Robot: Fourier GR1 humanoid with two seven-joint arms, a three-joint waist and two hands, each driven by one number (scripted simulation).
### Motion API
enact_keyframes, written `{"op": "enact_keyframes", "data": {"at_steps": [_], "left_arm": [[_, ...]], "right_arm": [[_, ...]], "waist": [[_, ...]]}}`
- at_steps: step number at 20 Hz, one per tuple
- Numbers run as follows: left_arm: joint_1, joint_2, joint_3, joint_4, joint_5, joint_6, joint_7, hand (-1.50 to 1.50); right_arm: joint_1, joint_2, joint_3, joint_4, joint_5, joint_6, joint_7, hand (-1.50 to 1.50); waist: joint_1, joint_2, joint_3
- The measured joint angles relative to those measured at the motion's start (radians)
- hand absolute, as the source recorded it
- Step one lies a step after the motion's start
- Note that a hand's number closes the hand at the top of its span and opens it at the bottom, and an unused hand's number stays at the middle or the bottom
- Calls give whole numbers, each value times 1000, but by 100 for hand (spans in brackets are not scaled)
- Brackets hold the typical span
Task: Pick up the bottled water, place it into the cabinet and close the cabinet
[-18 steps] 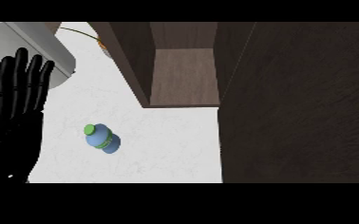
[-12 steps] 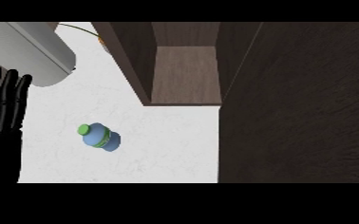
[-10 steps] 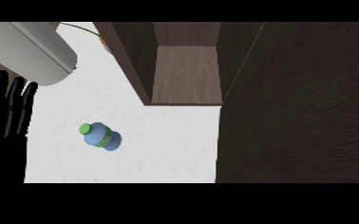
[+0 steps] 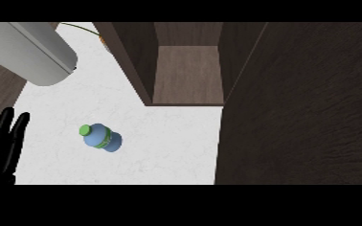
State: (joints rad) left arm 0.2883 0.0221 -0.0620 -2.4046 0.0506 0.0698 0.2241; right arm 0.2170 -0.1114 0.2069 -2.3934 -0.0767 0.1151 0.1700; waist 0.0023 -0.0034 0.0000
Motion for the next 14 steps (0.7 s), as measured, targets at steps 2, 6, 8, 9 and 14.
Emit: {"op": "enact_keyframes", "data": {"at_steps": [2, 6, 8, 9, 14], "left_arm": [[19, 0, 2, -31, 8, -1, 31, -150], [62, -11, -24, -62, -15, 10, 67, -150], [71, -9, -15, -65, -17, 6, 82, -150], [83, -11, -22, -63, -24, 6, 76, -150], [82, -8, -32, -41, -62, -2, 87, -150]], "right_arm": [[4, 7, 28, -30, 17, -6, 30, -150], [9, 24, 78, -71, 58, -24, 77, -150], [5, 38, 101, -73, 72, -35, 81, -150], [20, 39, 112, -74, 75, -32, 75, -150], [-14, 54, 149, -84, 95, -61, 132, -150]], "waist": [[0, 1, 0], [0, 1, 0], [0, 1, 0], [0, 1, 0], [-1, 2, 0]]}}
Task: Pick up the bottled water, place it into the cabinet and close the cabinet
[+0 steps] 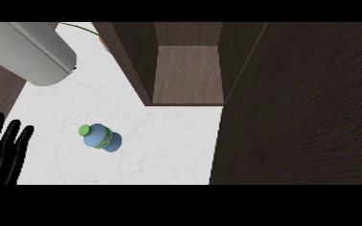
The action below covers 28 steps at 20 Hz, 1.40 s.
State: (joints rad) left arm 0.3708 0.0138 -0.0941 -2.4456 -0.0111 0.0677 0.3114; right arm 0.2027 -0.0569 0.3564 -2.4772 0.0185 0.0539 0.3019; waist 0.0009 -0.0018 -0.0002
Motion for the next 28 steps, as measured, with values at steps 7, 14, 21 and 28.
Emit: {"op": "enact_keyframes", "data": {"at_steps": [7, 14, 21, 28], "left_arm": [[-16, 6, 32, 104, -12, -17, -41, -150], [-25, 2, 93, 275, 13, -33, -155, -150], [-62, 19, 163, 467, 42, -52, -243, -150], [-118, 30, 221, 724, 63, -89, -380, -150]], "right_arm": [[-5, -4, 20, -8, -2, -20, 29, -150], [-23, -5, 75, -10, 8, -57, 60, -150], [-42, -15, 119, -12, 21, -95, 72, -150], [-66, -39, 98, -15, 22, -111, 91, -150]], "waist": [[-3, 0, 0], [-4, 0, -1], [-7, 0, -1], [-8, 1, -1]]}}
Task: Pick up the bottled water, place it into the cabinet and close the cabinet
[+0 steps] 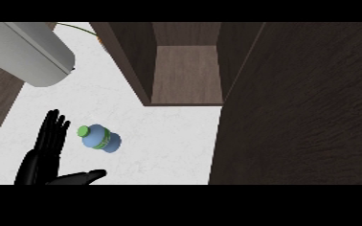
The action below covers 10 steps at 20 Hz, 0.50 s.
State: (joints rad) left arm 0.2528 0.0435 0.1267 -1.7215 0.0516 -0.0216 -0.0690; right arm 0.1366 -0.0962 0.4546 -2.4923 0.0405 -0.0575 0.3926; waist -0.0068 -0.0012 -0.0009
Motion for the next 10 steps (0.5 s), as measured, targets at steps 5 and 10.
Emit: {"op": "enact_keyframes", "data": {"at_steps": [5, 10], "left_arm": [[-69, 19, 49, 216, 12, -30, -117, -150], [-121, 28, 73, 377, 15, -54, -216, -150]], "right_arm": [[-9, -17, 0, 0, 0, -5, 9, -150], [-14, -19, 2, 8, 3, -19, 1, -150]], "waist": [[-1, 0, 0], [0, 0, 0]]}}
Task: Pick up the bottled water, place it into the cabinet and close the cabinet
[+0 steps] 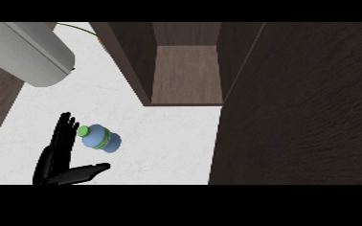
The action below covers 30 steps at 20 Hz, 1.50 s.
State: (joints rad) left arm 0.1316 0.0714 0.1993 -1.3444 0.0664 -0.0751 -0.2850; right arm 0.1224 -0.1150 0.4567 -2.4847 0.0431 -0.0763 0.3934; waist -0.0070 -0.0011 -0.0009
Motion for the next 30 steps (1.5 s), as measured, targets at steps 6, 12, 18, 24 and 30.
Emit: {"op": "enact_keyframes", "data": {"at_steps": [6, 12, 18, 24, 30], "left_arm": [[-70, 6, 28, 205, 2, -20, -133, -150], [-177, 27, 70, 419, 4, -28, -278, -150], [-244, 29, 98, 539, 18, -12, -363, -150], [-329, 34, 127, 675, 41, -30, -464, 150], [-406, 38, 111, 785, 33, -78, -529, 150]], "right_arm": [[20, -8, 28, -3, 7, -16, -23, -150], [17, -11, 42, -3, 11, -40, -25, -150], [28, -25, 74, -2, 20, -60, -36, -150], [9, -46, 56, -8, 19, -66, -15, -150], [21, -55, 67, -7, 14, -69, -29, -150]], "waist": [[-1, 0, 0], [-3, 1, 0], [-3, 0, 0], [-5, 1, 0], [-6, 1, 0]]}}
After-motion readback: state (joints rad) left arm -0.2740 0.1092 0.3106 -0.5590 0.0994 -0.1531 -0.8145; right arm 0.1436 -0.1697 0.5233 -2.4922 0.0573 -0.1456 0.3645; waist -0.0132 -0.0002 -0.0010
